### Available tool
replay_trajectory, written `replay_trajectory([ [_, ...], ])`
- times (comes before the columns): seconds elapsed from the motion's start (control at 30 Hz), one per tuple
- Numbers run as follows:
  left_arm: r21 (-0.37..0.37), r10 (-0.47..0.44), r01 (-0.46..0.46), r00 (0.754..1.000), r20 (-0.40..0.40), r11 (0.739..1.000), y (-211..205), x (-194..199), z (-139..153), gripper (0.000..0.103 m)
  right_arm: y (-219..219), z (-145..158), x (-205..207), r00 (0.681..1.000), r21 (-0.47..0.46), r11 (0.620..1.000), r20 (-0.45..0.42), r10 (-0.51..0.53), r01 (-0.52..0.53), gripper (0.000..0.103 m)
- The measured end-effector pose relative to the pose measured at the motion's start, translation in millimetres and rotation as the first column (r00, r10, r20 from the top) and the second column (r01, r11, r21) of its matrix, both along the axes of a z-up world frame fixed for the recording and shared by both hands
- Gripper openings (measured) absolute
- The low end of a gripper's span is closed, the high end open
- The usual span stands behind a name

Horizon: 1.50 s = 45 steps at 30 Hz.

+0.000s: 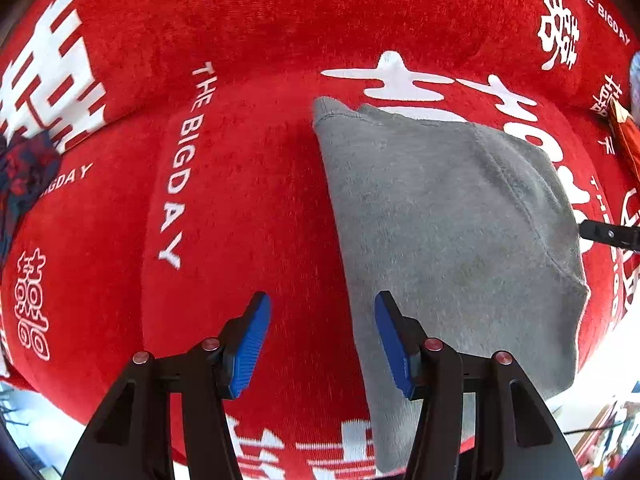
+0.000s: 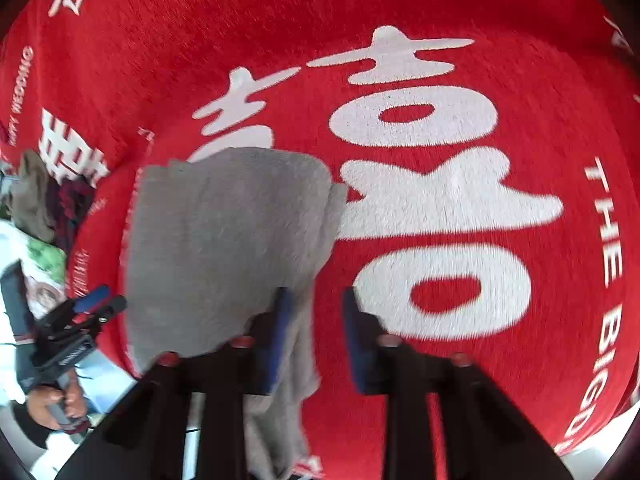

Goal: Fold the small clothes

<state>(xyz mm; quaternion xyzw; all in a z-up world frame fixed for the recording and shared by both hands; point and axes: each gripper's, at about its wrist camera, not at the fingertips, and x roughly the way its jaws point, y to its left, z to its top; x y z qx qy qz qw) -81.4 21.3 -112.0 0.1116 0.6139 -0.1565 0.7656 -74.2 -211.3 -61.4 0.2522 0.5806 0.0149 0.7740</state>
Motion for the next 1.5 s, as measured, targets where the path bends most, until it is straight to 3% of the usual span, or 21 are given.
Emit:
replay_trajectory([
  [0.2,0.001,-0.004,0.004,0.999,-0.049,1.000,-8,-22,-3,0.056,49,24,-22,0.993,0.048,0.994,0.058,0.099,-0.102,0.014],
  [0.33,0.016,0.026,-0.024,0.997,-0.079,1.000,-13,-32,-17,0.056,82,2,-25,0.984,-0.001,0.984,-0.010,0.178,-0.178,0.014],
  [0.4,0.019,0.032,-0.031,0.997,-0.073,0.999,-15,-34,-17,0.056,81,-18,-27,0.985,-0.026,0.987,-0.076,0.157,-0.160,0.014],
  [0.53,0.013,0.037,-0.036,0.996,-0.084,0.999,-14,-35,-16,0.056,66,-35,-33,0.991,0.034,0.996,-0.102,0.082,-0.079,0.000],
  [0.73,0.017,0.045,-0.044,0.995,-0.094,0.999,-12,-37,-13,0.056,69,-26,-40,0.988,0.010,0.996,-0.124,0.088,-0.087,0.000],
  [0.93,0.015,0.057,-0.056,0.992,-0.112,0.998,-10,-43,-6,0.056,56,-25,-52,0.980,0.011,1.000,-0.197,0.015,-0.014,0.005],
  [1.2,0.039,0.051,-0.046,0.990,-0.131,0.998,-10,-50,12,0.056,59,3,-60,0.980,0.019,1.000,-0.201,-0.014,0.018,0.005],
  [1.5,0.016,0.067,-0.065,0.986,-0.150,0.998,-5,-54,38,0.056,73,30,-55,0.981,0.003,1.000,-0.193,-0.018,0.019,0.006],
])
